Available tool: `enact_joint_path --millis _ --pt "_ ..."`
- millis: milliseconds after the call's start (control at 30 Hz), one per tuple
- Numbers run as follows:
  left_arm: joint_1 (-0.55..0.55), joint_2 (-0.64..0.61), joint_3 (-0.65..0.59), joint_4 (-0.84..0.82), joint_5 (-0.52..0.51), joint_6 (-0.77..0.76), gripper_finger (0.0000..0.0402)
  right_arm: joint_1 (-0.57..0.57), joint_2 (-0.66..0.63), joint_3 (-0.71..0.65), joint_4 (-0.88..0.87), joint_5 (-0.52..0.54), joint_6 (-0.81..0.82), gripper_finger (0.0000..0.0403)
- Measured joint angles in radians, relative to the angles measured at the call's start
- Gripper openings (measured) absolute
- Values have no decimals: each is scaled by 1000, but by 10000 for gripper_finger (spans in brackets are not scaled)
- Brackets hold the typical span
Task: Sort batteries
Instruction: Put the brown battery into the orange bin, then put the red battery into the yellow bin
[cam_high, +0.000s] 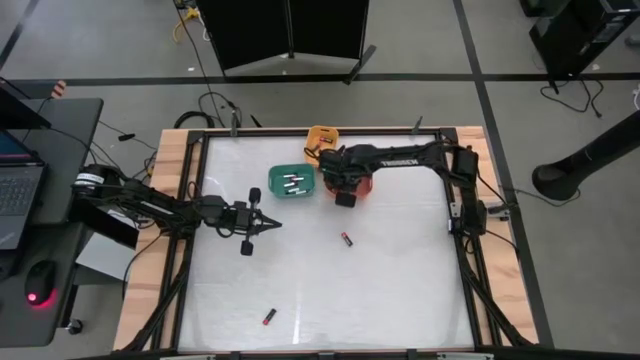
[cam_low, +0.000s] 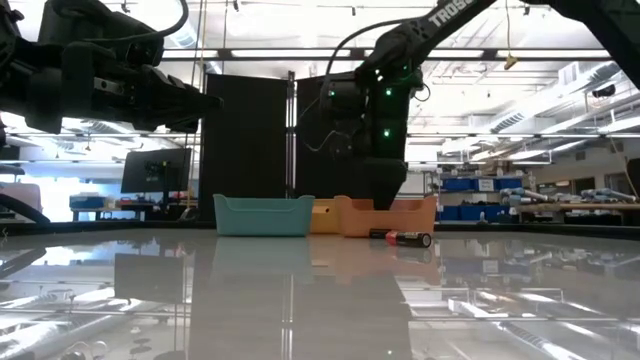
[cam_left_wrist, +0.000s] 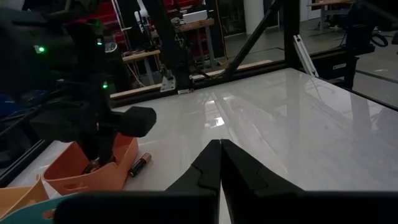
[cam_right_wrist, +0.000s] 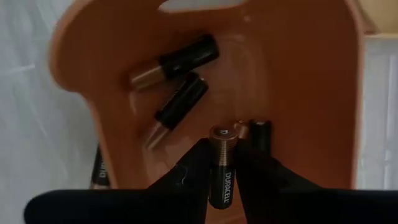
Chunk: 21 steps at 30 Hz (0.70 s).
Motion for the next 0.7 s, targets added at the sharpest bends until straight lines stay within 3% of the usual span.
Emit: enact_joint_path --millis 433,700 --pt "0 0 0 -3 2 3 17 -19 31 -1 52 -7 9 92" --pt "0 0 0 -4 -3 3 17 9 -29 -1 42 6 64 157"
